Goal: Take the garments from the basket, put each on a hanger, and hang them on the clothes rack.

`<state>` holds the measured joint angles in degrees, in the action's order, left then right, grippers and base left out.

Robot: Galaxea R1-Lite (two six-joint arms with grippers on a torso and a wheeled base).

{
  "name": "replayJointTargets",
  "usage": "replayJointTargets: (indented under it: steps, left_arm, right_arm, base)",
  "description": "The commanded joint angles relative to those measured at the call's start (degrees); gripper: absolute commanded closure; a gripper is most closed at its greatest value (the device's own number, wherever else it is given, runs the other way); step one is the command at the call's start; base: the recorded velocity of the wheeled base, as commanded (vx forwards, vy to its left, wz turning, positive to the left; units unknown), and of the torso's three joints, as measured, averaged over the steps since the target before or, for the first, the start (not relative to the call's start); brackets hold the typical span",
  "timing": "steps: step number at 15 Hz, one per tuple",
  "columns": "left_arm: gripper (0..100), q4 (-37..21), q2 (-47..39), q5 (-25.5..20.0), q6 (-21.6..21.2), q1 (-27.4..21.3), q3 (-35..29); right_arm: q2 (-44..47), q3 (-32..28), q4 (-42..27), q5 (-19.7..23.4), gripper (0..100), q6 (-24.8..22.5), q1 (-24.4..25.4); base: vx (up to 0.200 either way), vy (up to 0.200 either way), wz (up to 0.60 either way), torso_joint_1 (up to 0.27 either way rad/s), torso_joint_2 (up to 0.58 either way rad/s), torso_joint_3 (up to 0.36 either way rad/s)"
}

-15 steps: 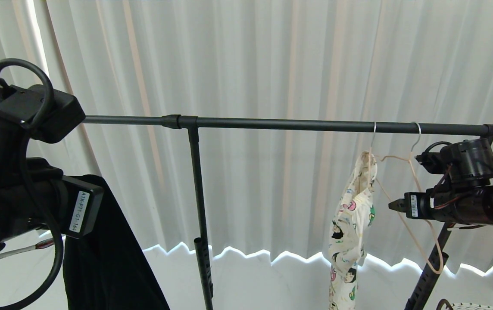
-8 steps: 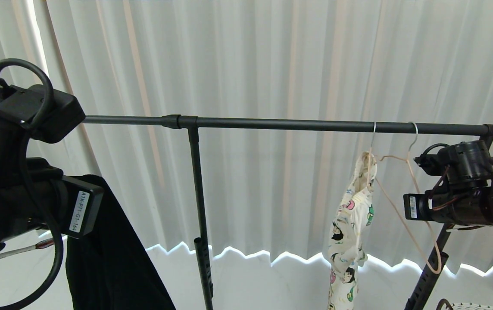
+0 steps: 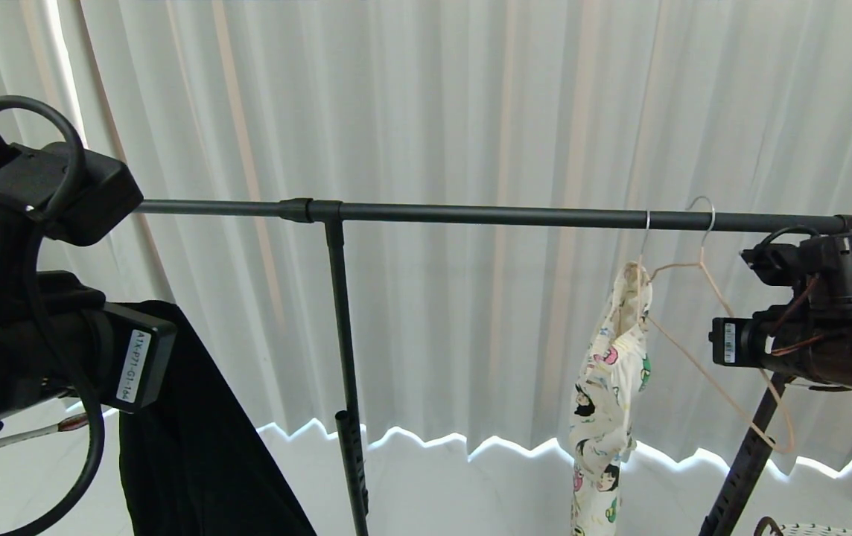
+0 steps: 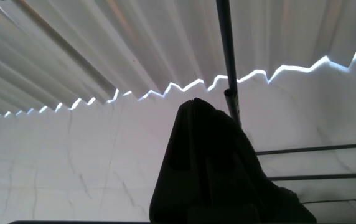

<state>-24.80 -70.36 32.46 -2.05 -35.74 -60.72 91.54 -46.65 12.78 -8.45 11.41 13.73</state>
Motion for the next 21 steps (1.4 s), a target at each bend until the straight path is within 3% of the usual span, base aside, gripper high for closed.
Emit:
replayJointTargets:
  steps: [1, 5, 6, 7, 11, 16, 18, 21]
  left_arm:
    - [100, 0.0, 0.2, 0.5, 0.0, -0.7, 0.0]
    - [100, 0.0, 0.7, 2.1, 0.1, -2.1, 0.0]
    - [100, 0.0, 1.2, 2.1, 0.1, -2.1, 0.0]
    - [100, 0.0, 1.3, 2.1, 0.1, -2.1, 0.1]
    - [100, 0.0, 1.5, 3.4, -0.1, -2.1, -0.1]
    - [100, 0.0, 1.6, 3.6, -0.1, -2.8, -0.2]
    - [100, 0.0, 1.6, 3.6, -0.1, -2.9, -0.2]
    - [100, 0.0, 1.6, 3.7, -0.1, -3.3, -0.2]
  right_arm:
    - [-4.3, 3.9, 2.4, 0.0, 100, -1.3, 0.1]
    - [-6.6, 9.7, 10.8, 0.0, 100, -1.7, 0.1]
    - [-7.3, 12.8, 17.8, 0.0, 100, -2.6, 0.1]
    - [-8.1, 14.2, 19.6, 0.0, 100, -3.5, 0.1]
    - [-16.0, 21.1, 19.6, 0.5, 100, -9.7, 0.1]
    - [-22.7, 22.7, 18.7, 2.6, 100, -9.7, 1.0]
    - [-25.3, 22.4, 16.3, 2.7, 100, -9.7, 3.1]
    - [-29.2, 21.9, 14.6, 2.9, 100, -9.7, 10.9]
  base:
    - [0.0, 0.0, 0.0, 0.0, 0.0, 0.0]
    - [0.0, 0.0, 0.0, 0.0, 0.0, 0.0]
    - [0.0, 0.0, 0.0, 0.0, 0.0, 0.0]
    - [0.0, 0.0, 0.0, 0.0, 0.0, 0.0]
    - [-0.15, 0.0, 0.0, 0.005, 0.0, 0.003]
    - [-0.2, 0.0, 0.0, -0.002, 0.01, 0.002]
    - [-0.2, 0.0, 0.0, 0.002, 0.0, 0.002]
    - [-0.2, 0.0, 0.0, 0.002, 0.0, 0.004]
